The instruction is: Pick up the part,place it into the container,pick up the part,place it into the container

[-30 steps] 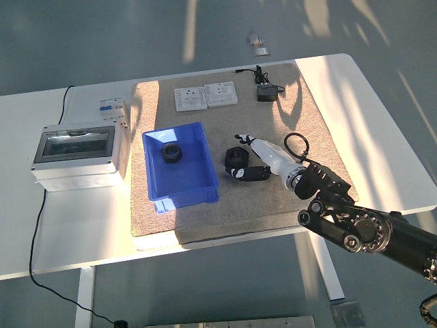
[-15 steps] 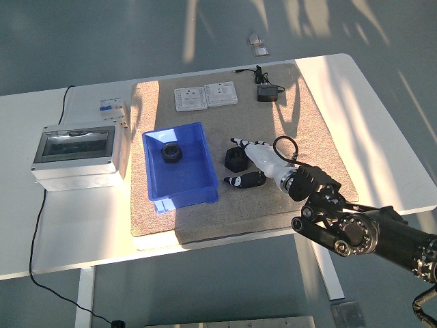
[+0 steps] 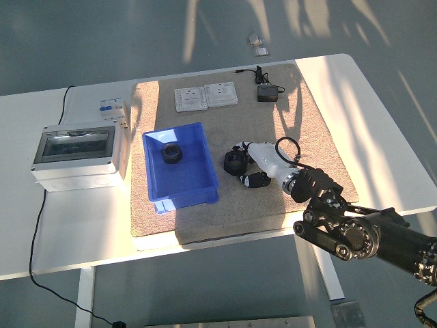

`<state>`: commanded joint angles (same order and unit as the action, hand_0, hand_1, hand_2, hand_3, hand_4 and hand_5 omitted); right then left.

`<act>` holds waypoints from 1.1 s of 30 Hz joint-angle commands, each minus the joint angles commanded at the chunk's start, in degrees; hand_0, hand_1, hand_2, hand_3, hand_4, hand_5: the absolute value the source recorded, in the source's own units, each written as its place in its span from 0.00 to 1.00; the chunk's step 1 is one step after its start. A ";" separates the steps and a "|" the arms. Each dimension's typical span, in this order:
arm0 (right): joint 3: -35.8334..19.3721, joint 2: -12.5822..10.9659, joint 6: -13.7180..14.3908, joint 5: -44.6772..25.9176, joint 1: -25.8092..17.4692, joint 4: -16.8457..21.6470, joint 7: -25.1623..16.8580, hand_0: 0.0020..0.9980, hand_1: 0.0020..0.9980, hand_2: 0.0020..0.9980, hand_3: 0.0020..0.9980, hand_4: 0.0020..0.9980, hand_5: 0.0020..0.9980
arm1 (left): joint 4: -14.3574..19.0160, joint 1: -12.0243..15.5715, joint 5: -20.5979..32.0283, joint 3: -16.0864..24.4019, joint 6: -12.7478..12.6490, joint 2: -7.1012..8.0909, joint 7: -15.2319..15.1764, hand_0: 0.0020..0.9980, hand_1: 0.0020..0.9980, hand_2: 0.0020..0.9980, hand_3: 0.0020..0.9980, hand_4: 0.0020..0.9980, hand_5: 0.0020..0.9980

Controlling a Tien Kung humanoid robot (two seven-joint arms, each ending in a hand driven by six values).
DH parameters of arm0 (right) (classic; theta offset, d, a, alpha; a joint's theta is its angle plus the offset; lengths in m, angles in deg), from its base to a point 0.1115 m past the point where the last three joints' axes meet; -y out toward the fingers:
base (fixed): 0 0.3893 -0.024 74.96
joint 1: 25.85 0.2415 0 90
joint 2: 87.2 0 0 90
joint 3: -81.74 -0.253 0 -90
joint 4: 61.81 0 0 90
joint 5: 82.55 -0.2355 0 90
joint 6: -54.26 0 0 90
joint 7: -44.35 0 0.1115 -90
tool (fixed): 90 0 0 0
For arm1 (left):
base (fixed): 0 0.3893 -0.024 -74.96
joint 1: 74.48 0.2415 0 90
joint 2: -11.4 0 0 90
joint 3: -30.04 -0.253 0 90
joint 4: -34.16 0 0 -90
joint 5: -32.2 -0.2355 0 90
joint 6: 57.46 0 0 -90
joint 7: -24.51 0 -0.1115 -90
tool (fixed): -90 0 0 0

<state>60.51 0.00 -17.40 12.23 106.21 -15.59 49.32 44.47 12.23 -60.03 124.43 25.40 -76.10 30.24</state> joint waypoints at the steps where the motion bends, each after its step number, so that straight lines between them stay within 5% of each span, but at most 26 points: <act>1: -0.29 -0.03 0.52 -0.11 -0.09 0.01 -0.32 0.71 0.30 0.55 0.65 0.11 0.00 | 0.00 0.00 -0.03 0.01 0.01 0.00 0.00 0.67 0.66 0.64 0.76 0.77 0.86; 7: -2.32 -0.36 3.71 -1.66 -0.65 0.05 -2.55 0.69 0.30 0.48 0.61 0.16 0.00 | 0.00 0.04 -0.04 -0.01 0.02 0.04 0.02 0.67 0.66 0.64 0.75 0.77 0.86; 8: -2.83 -0.45 4.54 -2.47 -0.80 0.03 -3.22 0.69 0.29 0.44 0.54 0.21 0.00 | 0.00 0.05 -0.09 0.01 0.02 0.04 0.02 0.67 0.66 0.64 0.75 0.77 0.86; 18: -8.58 -1.61 11.29 -11.75 -1.73 0.31 -9.36 0.69 0.29 0.43 0.52 0.22 0.00 | 0.00 0.10 -0.12 0.03 0.02 -0.01 0.04 0.67 0.66 0.64 0.76 0.77 0.86; 22: -10.86 -1.95 10.63 -7.89 -1.77 1.23 -8.54 0.69 0.29 0.43 0.53 0.23 0.00 | 0.00 0.10 0.05 -0.05 0.00 -0.02 0.03 0.67 0.66 0.64 0.76 0.77 0.86; 26: -12.23 -2.31 6.51 -3.14 -1.54 3.64 -6.19 0.69 0.29 0.43 0.53 0.23 0.00 | 0.00 0.11 0.04 -0.05 0.01 0.00 0.02 0.67 0.66 0.64 0.76 0.77 0.86; 27: -12.15 -2.36 5.52 -2.13 -1.46 4.40 -5.52 0.74 0.39 0.56 0.59 0.25 0.00 | 0.00 0.11 0.01 -0.03 0.01 0.00 0.02 0.67 0.66 0.64 0.76 0.77 0.86; 32: -10.34 -2.33 1.16 2.98 -0.42 8.17 -1.19 0.74 0.39 0.56 0.59 0.25 0.00 | 0.00 0.15 -0.13 0.04 0.02 0.04 0.03 0.67 0.66 0.64 0.76 0.77 0.86; 33: -9.93 -2.31 0.52 3.58 -0.17 8.61 -0.41 0.85 0.70 0.80 0.80 0.63 0.11 | 0.00 0.14 -0.16 0.06 0.02 0.05 0.04 0.67 0.66 0.64 0.76 0.77 0.86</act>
<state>50.58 -2.31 -16.88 15.80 106.04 -6.98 48.92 44.47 12.37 -60.20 124.49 25.42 -76.06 30.28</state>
